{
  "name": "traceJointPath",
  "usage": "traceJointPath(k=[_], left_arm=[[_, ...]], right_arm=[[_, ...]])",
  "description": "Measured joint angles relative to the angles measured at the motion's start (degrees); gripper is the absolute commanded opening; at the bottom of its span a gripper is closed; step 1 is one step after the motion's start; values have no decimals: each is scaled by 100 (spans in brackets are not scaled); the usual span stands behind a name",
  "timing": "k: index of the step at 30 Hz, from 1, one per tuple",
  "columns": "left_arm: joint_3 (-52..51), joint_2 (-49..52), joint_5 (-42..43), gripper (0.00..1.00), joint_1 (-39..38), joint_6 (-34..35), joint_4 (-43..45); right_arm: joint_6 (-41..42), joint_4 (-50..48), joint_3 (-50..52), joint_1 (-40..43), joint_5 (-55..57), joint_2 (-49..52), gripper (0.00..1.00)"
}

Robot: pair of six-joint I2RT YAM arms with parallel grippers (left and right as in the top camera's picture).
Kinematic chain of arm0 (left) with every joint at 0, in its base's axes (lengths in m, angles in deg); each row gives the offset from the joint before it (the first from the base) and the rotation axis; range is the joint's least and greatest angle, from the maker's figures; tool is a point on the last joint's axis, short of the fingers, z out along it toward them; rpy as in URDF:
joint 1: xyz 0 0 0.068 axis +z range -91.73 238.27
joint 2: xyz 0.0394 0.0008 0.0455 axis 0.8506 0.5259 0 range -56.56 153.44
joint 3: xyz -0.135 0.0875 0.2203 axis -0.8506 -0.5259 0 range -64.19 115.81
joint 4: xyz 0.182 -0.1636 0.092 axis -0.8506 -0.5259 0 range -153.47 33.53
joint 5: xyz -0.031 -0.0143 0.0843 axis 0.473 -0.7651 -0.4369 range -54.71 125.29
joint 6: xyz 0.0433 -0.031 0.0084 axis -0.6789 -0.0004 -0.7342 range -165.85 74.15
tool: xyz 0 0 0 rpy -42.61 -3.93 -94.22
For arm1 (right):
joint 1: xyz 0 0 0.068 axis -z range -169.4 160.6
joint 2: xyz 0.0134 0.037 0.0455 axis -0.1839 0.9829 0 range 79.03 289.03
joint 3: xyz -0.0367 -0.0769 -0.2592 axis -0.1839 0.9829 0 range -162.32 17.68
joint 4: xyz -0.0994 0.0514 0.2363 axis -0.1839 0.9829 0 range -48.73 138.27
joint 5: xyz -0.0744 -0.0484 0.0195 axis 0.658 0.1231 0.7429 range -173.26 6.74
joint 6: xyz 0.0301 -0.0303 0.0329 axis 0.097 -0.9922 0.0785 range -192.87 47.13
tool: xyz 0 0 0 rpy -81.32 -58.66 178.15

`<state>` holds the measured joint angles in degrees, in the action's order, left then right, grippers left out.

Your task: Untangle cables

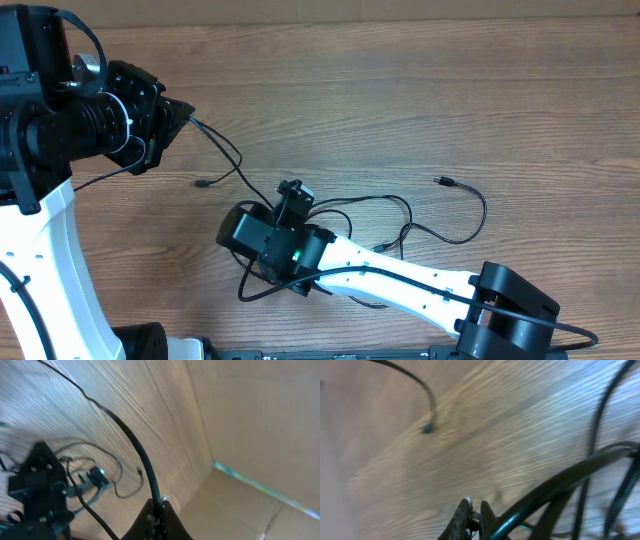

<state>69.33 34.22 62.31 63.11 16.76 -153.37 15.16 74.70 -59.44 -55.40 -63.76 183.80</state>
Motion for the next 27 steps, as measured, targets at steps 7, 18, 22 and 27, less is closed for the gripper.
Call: traceJointPath(k=[7, 18, 22, 27], left_arm=[[0, 0, -496, 4, 2, -258, 13], [144, 7, 1690, 4, 1272, 20, 1335], [149, 7, 2186, 4, 1908, 136, 1362], [151, 7, 2396, 4, 2223, 184, 1423]], right_arm=[[4, 1451, 0, 20, 411, -111, 4], [190, 3449, -2, 822, 1211, -459, 4], [214, 3523, -2, 1290, 1248, -459, 4], [-374, 3128, -2, 1829, 1202, -459, 4]])
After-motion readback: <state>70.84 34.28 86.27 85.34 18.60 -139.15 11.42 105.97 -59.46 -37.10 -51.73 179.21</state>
